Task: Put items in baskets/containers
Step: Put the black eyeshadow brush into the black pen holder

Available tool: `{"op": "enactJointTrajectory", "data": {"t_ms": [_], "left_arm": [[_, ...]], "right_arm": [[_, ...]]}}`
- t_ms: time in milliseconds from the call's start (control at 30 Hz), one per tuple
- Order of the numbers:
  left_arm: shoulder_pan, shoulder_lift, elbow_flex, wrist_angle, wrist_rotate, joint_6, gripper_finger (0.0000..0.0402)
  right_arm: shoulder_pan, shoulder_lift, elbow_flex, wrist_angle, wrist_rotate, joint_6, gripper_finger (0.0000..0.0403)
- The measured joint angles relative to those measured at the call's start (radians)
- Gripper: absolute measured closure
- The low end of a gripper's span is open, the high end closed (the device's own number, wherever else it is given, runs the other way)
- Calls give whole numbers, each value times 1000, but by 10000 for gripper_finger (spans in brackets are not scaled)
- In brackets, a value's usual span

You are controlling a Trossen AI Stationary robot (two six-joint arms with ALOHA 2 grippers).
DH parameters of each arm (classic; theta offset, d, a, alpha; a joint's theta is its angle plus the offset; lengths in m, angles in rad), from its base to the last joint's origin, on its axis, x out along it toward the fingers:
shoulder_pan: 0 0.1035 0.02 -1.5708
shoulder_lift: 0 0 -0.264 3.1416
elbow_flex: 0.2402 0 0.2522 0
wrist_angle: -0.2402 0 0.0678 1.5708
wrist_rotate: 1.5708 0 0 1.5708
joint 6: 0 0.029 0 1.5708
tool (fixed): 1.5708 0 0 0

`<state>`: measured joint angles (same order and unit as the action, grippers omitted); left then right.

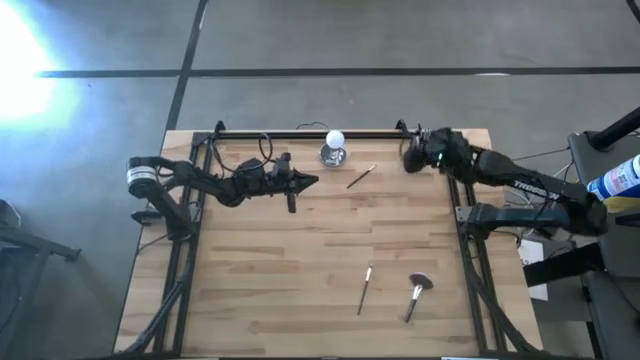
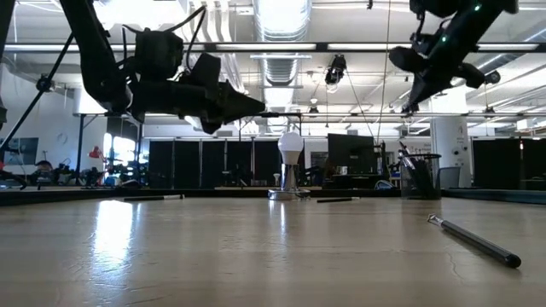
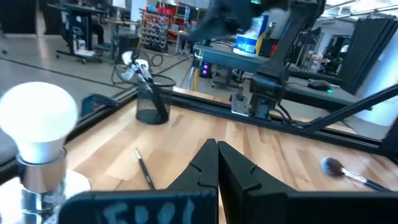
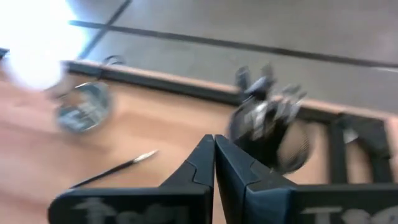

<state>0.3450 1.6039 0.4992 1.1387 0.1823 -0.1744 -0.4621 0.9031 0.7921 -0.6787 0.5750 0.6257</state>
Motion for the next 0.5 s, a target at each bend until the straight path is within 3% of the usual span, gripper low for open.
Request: {"op": "enactJointTrajectory", "data": {"t_ms": [267, 500], "left_arm": [[0, 0, -2, 5, -24, 13, 401], [0, 0, -8, 5, -24, 13, 401]], "right_arm": [[448, 92, -14, -28, 155, 449, 394], [648, 295, 23, -30, 126, 739, 394]]}}
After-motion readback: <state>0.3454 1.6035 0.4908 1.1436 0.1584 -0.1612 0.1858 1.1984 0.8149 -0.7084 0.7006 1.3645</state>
